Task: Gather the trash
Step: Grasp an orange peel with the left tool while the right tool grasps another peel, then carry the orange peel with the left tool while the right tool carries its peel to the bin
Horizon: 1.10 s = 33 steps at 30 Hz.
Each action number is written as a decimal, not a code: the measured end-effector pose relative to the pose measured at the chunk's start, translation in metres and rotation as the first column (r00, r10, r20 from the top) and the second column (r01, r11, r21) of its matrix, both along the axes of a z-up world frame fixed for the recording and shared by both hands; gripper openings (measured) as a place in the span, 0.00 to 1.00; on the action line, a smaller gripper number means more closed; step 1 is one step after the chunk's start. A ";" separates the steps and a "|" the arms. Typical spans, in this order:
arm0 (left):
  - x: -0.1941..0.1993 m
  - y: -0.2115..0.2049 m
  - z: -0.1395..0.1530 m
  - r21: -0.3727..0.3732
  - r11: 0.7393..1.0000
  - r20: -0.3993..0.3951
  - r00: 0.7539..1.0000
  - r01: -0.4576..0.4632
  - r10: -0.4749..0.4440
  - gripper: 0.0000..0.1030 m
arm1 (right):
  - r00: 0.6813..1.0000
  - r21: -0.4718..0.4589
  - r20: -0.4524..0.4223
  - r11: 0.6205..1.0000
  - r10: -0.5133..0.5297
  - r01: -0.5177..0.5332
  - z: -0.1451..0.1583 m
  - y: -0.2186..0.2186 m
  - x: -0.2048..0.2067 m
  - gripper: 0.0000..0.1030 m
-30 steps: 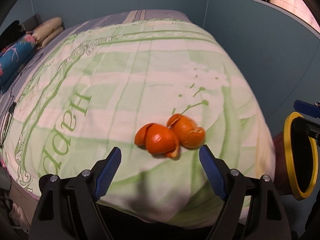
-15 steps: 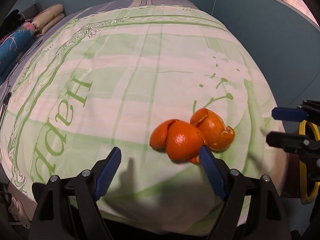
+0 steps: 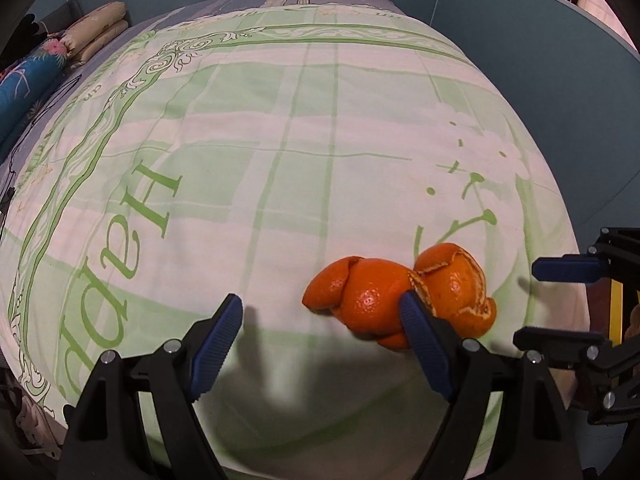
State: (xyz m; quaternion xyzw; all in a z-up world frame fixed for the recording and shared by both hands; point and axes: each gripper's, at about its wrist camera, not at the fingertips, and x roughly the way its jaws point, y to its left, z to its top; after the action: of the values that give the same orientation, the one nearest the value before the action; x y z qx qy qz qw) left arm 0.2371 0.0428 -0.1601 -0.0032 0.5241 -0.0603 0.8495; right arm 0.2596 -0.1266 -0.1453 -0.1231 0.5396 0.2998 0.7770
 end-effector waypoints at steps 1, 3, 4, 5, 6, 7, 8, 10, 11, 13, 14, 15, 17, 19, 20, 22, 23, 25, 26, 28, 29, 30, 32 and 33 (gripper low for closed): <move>0.002 0.002 -0.002 -0.007 1.000 -0.008 1.000 -0.004 0.004 0.76 | 1.000 -0.003 0.000 1.000 0.006 -0.006 -0.001 0.003 0.001 0.48; 0.006 0.005 -0.005 -0.023 1.000 -0.022 1.000 -0.011 0.011 0.76 | 1.000 -0.007 -0.005 1.000 0.017 -0.017 -0.003 0.007 0.003 0.48; 0.007 0.006 -0.005 -0.024 1.000 -0.024 1.000 -0.013 0.012 0.76 | 1.000 -0.008 -0.008 1.000 0.022 -0.022 -0.004 0.010 0.005 0.48; 0.009 0.008 -0.005 -0.020 1.000 -0.022 1.000 -0.014 0.014 0.76 | 1.000 -0.008 -0.008 1.000 0.029 -0.029 -0.004 0.012 0.006 0.48; 0.010 0.009 -0.005 -0.013 1.000 -0.019 1.000 -0.020 0.020 0.76 | 0.999 -0.007 -0.008 0.999 0.035 -0.035 -0.004 0.015 0.006 0.48; 0.012 0.011 -0.005 -0.013 1.000 -0.019 1.000 -0.024 0.024 0.76 | 0.999 -0.007 -0.008 0.999 0.040 -0.040 -0.003 0.017 0.007 0.48; 0.014 0.014 -0.005 -0.017 0.999 -0.022 0.999 -0.031 0.030 0.76 | 0.999 -0.007 -0.009 0.999 0.044 -0.044 -0.003 0.019 0.007 0.48; 0.017 0.019 -0.006 -0.025 0.999 -0.025 0.999 -0.043 0.043 0.76 | 0.998 -0.007 -0.012 0.998 0.055 -0.055 -0.004 0.023 0.009 0.48; 0.019 0.021 -0.006 -0.024 0.998 -0.026 0.998 -0.050 0.050 0.76 | 0.998 -0.012 -0.013 0.998 0.058 -0.058 -0.005 0.025 0.010 0.48; 0.022 0.027 -0.007 -0.025 0.998 -0.026 0.998 -0.062 0.061 0.76 | 0.998 -0.024 -0.018 0.998 0.063 -0.064 -0.009 0.030 0.013 0.48; 0.024 0.030 -0.008 -0.033 0.997 -0.030 0.997 -0.069 0.068 0.76 | 0.998 -0.029 -0.021 0.997 0.065 -0.066 -0.011 0.032 0.013 0.48; 0.024 0.031 -0.009 -0.041 0.996 -0.035 0.997 -0.074 0.072 0.76 | 0.998 -0.035 -0.024 0.997 0.066 -0.067 -0.013 0.034 0.015 0.48; 0.025 0.033 -0.009 -0.049 0.996 -0.036 0.997 -0.073 0.071 0.76 | 0.997 -0.043 -0.025 0.997 0.067 -0.068 -0.016 0.038 0.016 0.47; 0.026 0.034 -0.010 -0.047 0.996 -0.031 0.997 -0.071 0.070 0.72 | 0.997 -0.059 -0.016 0.995 0.076 -0.077 -0.019 0.043 0.017 0.47; 0.025 0.035 -0.010 -0.053 0.996 -0.032 0.997 -0.071 0.069 0.68 | 0.997 -0.064 -0.014 0.995 0.078 -0.079 -0.019 0.045 0.017 0.46; 0.026 0.036 -0.009 -0.075 0.995 -0.038 0.997 -0.067 0.064 0.60 | 0.997 -0.068 -0.010 0.995 0.077 -0.078 -0.020 0.049 0.019 0.45; 0.026 0.036 -0.008 -0.081 0.994 -0.037 0.997 -0.067 0.064 0.54 | 0.997 -0.072 -0.006 0.994 0.080 -0.080 -0.020 0.051 0.020 0.44; 0.025 0.037 -0.006 -0.096 0.993 -0.037 0.997 -0.064 0.061 0.45 | 0.997 -0.078 0.002 0.994 0.080 -0.080 -0.021 0.053 0.021 0.41; 0.024 0.037 -0.005 -0.096 0.993 -0.034 0.997 -0.065 0.062 0.43 | 0.997 -0.078 0.002 0.994 0.079 -0.079 -0.021 0.053 0.021 0.41; 0.022 0.037 -0.005 -0.104 0.993 -0.033 0.998 -0.062 0.059 0.41 | 0.998 -0.069 0.002 0.996 0.064 -0.064 -0.022 0.053 0.024 0.37; 0.022 0.038 -0.006 -0.110 0.992 -0.033 0.998 -0.064 0.060 0.38 | 0.998 -0.067 0.008 0.996 0.060 -0.060 -0.023 0.054 0.023 0.33; 0.021 0.039 -0.005 -0.120 0.991 -0.035 0.997 -0.066 0.062 0.36 | 0.998 -0.066 0.017 0.996 0.061 -0.060 -0.022 0.054 0.023 0.31; 0.019 0.039 -0.003 -0.134 0.989 -0.031 0.998 -0.064 0.061 0.34 | 0.998 -0.063 0.033 0.997 0.052 -0.050 -0.019 0.054 0.021 0.27; 0.017 0.040 -0.002 -0.143 0.988 -0.027 0.998 -0.065 0.062 0.33 | 0.998 -0.056 0.035 0.998 0.042 -0.040 -0.018 0.052 0.021 0.26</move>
State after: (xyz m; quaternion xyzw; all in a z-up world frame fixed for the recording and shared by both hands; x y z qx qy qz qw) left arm 0.2543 0.0830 -0.1616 -0.0818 0.5277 -0.0707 0.8425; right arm 0.2802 -0.0743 -0.1632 -0.1610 0.5308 0.2982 0.7768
